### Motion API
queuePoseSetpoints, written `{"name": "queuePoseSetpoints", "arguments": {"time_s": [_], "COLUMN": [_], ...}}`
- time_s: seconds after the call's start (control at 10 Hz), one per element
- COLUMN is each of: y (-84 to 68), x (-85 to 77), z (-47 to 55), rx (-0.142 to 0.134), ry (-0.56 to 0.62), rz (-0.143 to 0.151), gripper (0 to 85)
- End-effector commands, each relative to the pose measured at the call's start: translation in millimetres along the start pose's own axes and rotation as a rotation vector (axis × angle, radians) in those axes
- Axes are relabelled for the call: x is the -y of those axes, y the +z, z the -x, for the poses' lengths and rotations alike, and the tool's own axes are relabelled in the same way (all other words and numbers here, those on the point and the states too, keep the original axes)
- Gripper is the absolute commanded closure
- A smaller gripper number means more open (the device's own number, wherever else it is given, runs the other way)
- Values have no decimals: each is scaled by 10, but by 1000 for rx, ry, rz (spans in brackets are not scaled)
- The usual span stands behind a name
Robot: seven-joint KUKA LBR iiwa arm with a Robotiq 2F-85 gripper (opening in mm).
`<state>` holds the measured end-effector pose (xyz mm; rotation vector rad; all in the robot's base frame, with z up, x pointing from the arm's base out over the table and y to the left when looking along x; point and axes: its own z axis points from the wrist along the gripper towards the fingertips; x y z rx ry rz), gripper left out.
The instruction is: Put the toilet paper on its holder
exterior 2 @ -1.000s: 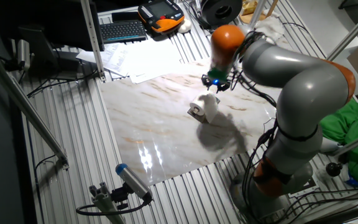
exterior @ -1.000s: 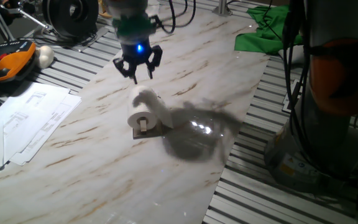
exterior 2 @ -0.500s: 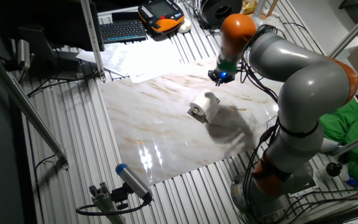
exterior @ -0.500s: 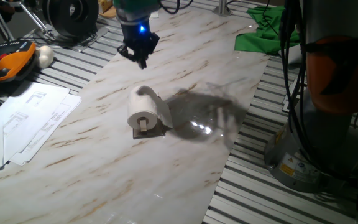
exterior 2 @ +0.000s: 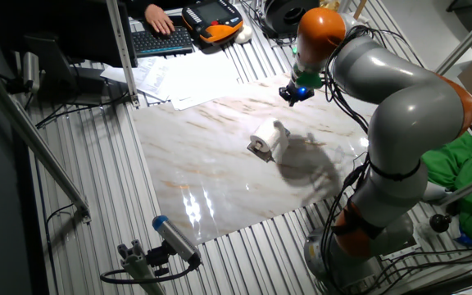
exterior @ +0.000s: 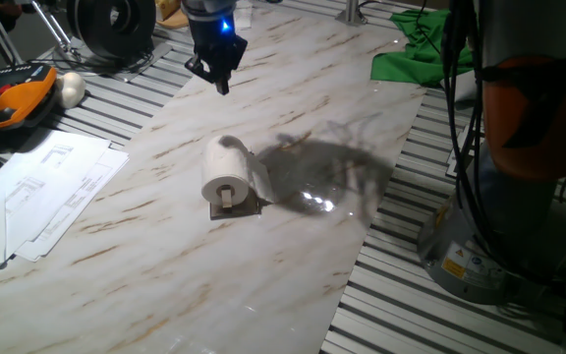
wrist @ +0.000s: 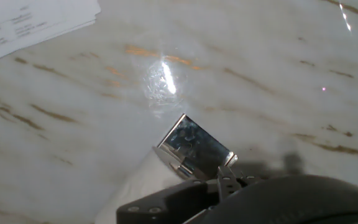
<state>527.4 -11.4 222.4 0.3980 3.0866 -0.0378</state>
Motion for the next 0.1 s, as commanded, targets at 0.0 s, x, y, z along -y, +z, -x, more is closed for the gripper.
{"name": "queuePoseSetpoints", "arguments": {"time_s": [0.0], "y": [2], "x": [1], "z": [2], "rx": [8], "ry": [-458], "rz": [14], "gripper": [850]}}
